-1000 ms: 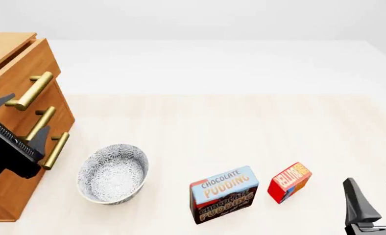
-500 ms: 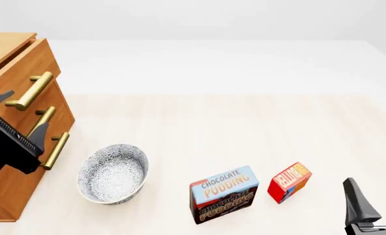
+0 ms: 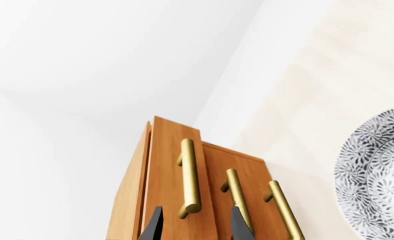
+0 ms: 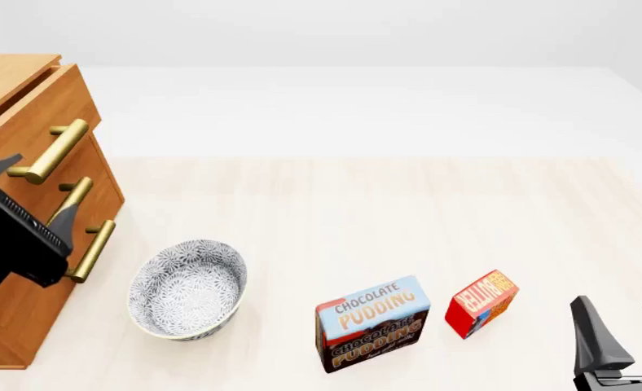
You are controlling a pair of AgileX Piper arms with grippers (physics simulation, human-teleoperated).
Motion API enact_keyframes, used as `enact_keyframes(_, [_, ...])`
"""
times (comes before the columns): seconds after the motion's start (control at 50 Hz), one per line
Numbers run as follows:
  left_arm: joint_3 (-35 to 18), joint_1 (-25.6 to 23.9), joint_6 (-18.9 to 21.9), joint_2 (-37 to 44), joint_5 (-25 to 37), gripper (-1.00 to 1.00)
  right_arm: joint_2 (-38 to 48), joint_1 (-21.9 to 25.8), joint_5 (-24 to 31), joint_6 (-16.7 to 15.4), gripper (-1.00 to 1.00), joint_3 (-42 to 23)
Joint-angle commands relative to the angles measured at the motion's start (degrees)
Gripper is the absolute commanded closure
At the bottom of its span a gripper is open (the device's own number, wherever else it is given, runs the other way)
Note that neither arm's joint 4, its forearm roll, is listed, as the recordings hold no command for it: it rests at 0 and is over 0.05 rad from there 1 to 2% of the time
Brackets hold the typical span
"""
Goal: Put the butter at the back in the top drawer of the cabinet and close it.
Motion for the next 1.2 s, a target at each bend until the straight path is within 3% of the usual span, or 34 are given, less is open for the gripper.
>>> enact_keyframes(0.02, [-0.2,0.7,0.1,1.0,-0.8,-1.00,0.0,0.0,0.0,0.0,-1.00,0.0])
enact_keyframes(1.2, [0.6,4.3,1.2,6.0,-5.6,-1.00,0.0,0.0,0.0,0.0,-1.00,0.0])
